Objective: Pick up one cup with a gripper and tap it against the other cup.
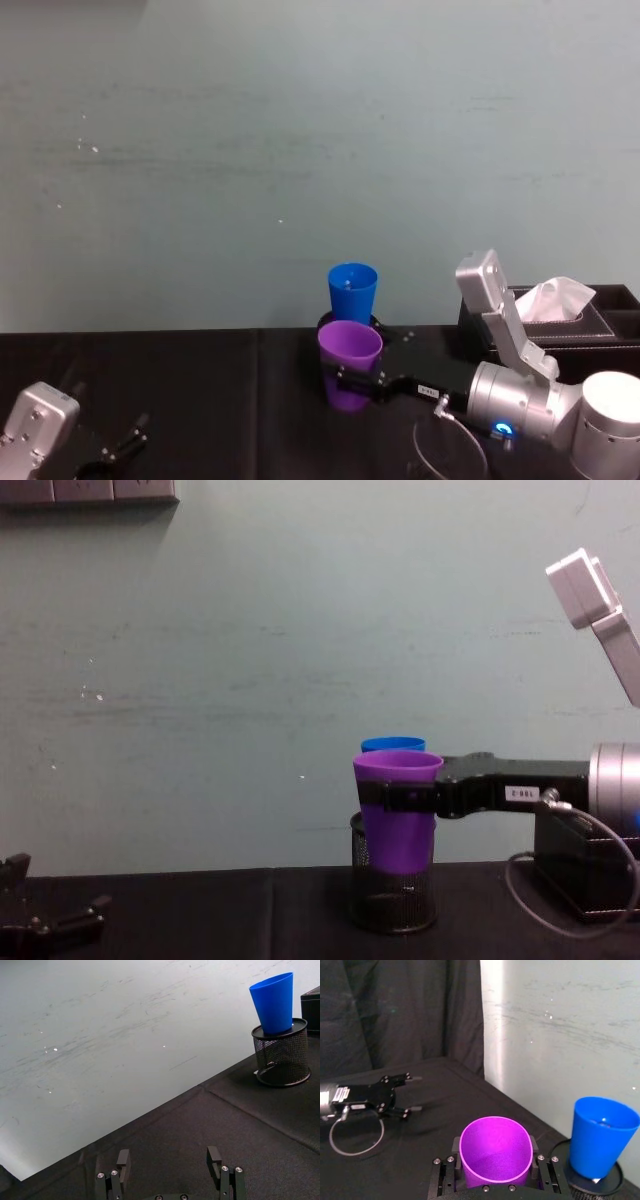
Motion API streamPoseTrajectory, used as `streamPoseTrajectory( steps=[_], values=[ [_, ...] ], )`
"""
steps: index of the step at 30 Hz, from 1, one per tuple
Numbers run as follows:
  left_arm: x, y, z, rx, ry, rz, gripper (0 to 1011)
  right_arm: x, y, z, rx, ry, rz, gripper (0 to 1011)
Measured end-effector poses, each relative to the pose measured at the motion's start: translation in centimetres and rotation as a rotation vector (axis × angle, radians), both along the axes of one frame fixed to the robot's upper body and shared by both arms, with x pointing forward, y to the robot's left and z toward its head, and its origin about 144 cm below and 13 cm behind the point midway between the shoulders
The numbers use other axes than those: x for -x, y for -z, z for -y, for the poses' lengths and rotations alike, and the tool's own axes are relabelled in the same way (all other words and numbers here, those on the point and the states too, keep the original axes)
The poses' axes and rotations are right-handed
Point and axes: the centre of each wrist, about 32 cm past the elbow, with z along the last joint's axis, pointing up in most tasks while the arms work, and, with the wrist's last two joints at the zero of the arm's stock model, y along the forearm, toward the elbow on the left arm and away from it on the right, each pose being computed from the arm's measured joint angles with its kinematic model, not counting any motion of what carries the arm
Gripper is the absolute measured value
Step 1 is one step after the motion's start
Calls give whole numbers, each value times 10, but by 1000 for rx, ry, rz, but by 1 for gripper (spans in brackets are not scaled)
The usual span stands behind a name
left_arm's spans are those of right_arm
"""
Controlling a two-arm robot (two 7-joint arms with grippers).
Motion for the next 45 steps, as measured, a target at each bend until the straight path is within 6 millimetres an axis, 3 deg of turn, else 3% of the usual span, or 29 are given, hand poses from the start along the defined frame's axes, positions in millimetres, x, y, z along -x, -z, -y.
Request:
streamPoseTrajectory(
  steps=[27,45],
  values=[
    [0,0,0,0,0,0,1000,35,36,-3,17,-36,-18,734],
    [0,0,0,0,0,0,1000,57,53,8,60,-16,-38,734]
  ],
)
